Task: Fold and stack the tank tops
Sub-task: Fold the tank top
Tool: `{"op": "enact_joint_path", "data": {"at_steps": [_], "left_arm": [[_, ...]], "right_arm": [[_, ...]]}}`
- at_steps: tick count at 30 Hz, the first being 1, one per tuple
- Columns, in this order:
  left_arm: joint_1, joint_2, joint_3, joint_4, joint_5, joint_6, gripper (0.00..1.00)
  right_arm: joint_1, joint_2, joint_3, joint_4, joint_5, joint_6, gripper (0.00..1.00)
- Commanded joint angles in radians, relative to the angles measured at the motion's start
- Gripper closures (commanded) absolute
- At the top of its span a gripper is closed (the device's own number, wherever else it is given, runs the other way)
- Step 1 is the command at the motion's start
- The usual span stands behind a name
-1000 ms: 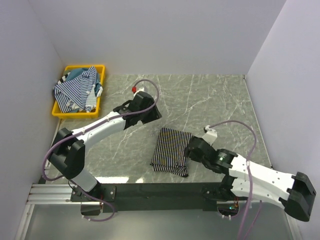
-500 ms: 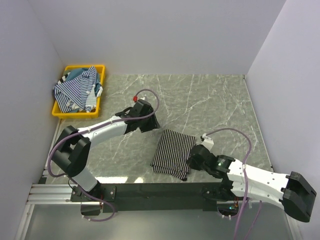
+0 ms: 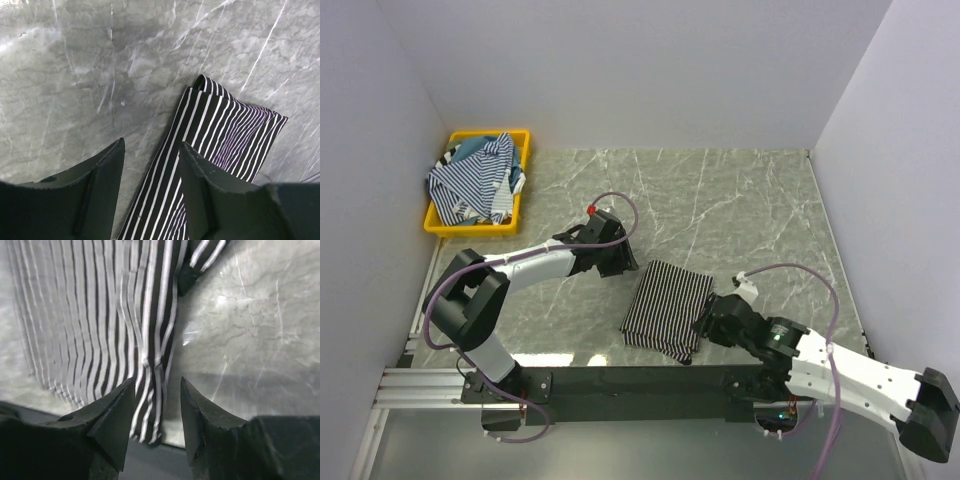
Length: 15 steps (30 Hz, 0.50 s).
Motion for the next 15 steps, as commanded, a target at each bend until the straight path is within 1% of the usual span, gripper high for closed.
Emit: {"op": "enact_joint_path", "data": {"at_steps": [1,3,4,5,7,12,15], "left_arm": [[0.001,-0.023,0.014,0.037,0.023,0.027,0.47],[0.001,-0.005,0.043,0.016,0.020,0.052,0.47],[0.001,0.006,0.081,0.005,0.030,0.062,0.47],[0.001,0.018,0.101,-0.005,0.032,0.079,0.48],[-0.004,0.059,0.156,-0.025,0.032,0.095,0.48],[-0.028,0.119,0.216,-0.038,0.050,0.116,0.50],[-0.048,0.151,0.238,-0.032,0.076,0.124,0.51]], "right_arm": [[0.001,-0.075,0.137,-0.142,0.067,-0.021,0.51],[-0.001,-0.063,0.171,-0.128,0.055,-0.049,0.53],[0.001,-0.033,0.195,-0.116,0.042,-0.058,0.53],[0.002,-0.013,0.201,-0.099,0.017,-0.065,0.56],[0.033,0.045,0.208,-0.033,0.008,-0.064,0.57],[0.152,0.171,0.185,0.074,0.025,0.011,0.57],[0.188,0.217,0.119,0.134,0.008,0.078,0.58]]}}
